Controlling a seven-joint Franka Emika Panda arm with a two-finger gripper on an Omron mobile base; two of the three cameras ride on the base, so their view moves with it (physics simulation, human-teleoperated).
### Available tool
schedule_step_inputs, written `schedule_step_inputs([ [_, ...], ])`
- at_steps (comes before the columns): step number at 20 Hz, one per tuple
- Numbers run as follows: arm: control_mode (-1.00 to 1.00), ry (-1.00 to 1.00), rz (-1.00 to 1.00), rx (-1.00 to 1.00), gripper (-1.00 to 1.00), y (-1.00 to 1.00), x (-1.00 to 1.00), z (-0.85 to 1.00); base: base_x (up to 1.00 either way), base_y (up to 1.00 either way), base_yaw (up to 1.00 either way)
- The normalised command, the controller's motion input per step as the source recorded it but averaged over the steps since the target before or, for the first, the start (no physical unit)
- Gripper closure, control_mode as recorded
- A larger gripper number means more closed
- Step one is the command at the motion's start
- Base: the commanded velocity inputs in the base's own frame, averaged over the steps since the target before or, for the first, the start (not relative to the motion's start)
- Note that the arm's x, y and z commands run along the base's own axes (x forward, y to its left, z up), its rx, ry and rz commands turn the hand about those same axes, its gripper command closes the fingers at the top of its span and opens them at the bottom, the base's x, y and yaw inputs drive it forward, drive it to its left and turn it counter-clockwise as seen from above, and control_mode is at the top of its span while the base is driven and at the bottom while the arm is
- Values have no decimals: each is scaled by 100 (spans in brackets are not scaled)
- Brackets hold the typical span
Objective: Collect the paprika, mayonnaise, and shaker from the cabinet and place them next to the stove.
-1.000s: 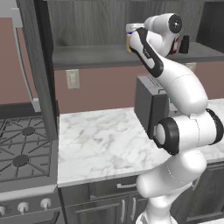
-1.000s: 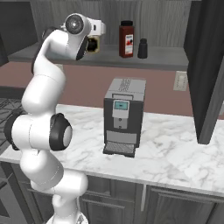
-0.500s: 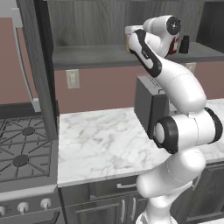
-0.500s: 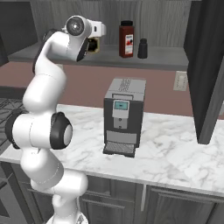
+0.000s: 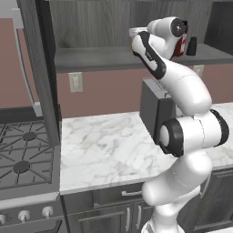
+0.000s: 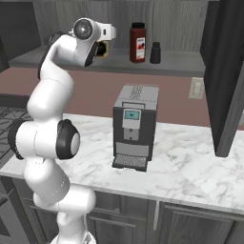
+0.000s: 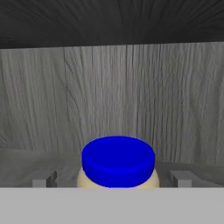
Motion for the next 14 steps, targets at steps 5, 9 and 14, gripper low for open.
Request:
schedule_step_inputs([
  [5, -100, 0, 0, 0, -100, 0, 11, 0, 0, 0, 0],
  [9, -100, 0, 0, 0, -100, 0, 11, 0, 0, 0, 0],
  [14, -100, 0, 0, 0, -100, 0, 10, 0, 0, 0, 0],
])
